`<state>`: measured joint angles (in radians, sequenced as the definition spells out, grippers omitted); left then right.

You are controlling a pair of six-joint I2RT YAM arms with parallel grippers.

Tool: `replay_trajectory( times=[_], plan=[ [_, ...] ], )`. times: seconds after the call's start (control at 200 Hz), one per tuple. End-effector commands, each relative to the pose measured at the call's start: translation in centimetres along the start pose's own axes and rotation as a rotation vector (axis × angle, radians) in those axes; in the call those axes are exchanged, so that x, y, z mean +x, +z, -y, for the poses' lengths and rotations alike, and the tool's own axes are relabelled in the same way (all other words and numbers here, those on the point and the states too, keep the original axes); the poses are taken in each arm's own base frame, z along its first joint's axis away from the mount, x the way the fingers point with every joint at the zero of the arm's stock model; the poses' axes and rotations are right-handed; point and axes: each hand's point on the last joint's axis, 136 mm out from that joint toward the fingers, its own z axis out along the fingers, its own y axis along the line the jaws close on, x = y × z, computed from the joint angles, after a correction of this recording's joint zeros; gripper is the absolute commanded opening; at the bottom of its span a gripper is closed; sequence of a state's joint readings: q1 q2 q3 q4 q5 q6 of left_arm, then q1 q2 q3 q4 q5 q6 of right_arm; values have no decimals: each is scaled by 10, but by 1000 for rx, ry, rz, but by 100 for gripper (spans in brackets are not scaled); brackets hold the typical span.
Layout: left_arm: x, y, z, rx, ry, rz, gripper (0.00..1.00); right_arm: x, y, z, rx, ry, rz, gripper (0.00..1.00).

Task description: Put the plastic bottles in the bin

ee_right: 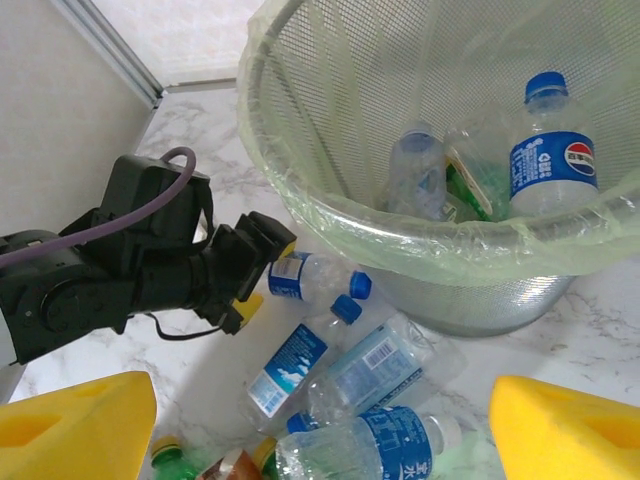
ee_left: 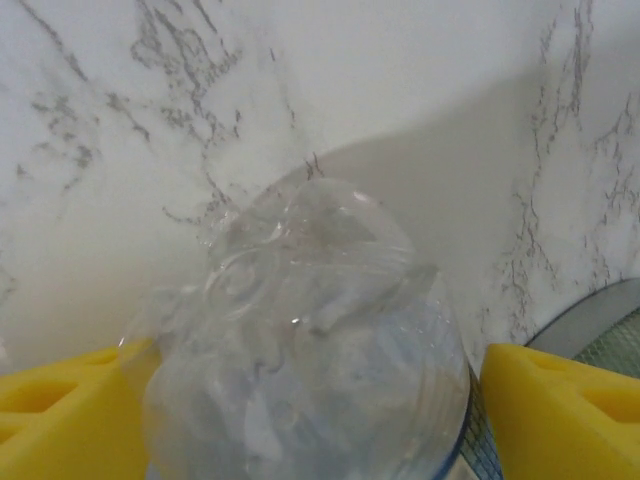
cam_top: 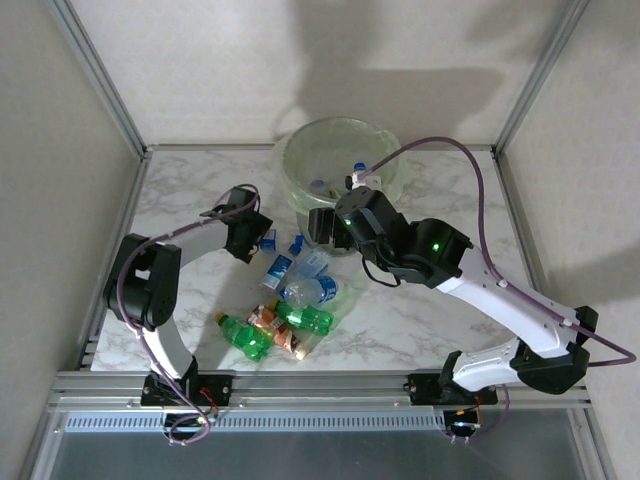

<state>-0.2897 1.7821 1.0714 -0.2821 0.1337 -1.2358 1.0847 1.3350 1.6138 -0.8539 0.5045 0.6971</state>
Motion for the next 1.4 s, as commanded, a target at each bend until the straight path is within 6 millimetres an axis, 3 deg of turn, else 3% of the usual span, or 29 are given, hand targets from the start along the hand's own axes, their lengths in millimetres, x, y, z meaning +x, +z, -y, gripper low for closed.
replay_trajectory(
  times=[0.0, 0.411, 0.566, 0.881, 1.207, 1.397],
  plan=[
    [-2, 6, 1, -13, -23, 30, 77, 1, -9, 10, 35, 6, 3, 86],
    [-4, 6, -11, -45, -6, 53, 61, 1, -43, 38, 25, 123, 42, 85],
    [-4, -12, 8, 33, 6, 48, 57, -3, -48, 37, 9, 128, 49, 86],
    [4, -77, 48, 285, 1, 11, 54, -13, -48, 10, -93, 114, 44, 87],
    [-5, -176, 53, 461, 83, 28, 54, -23, -21, -53, -379, 106, -34, 90],
    [11, -229, 55, 606, 166, -8, 56, -33, 7, -60, -401, 97, -116, 93]
  ],
)
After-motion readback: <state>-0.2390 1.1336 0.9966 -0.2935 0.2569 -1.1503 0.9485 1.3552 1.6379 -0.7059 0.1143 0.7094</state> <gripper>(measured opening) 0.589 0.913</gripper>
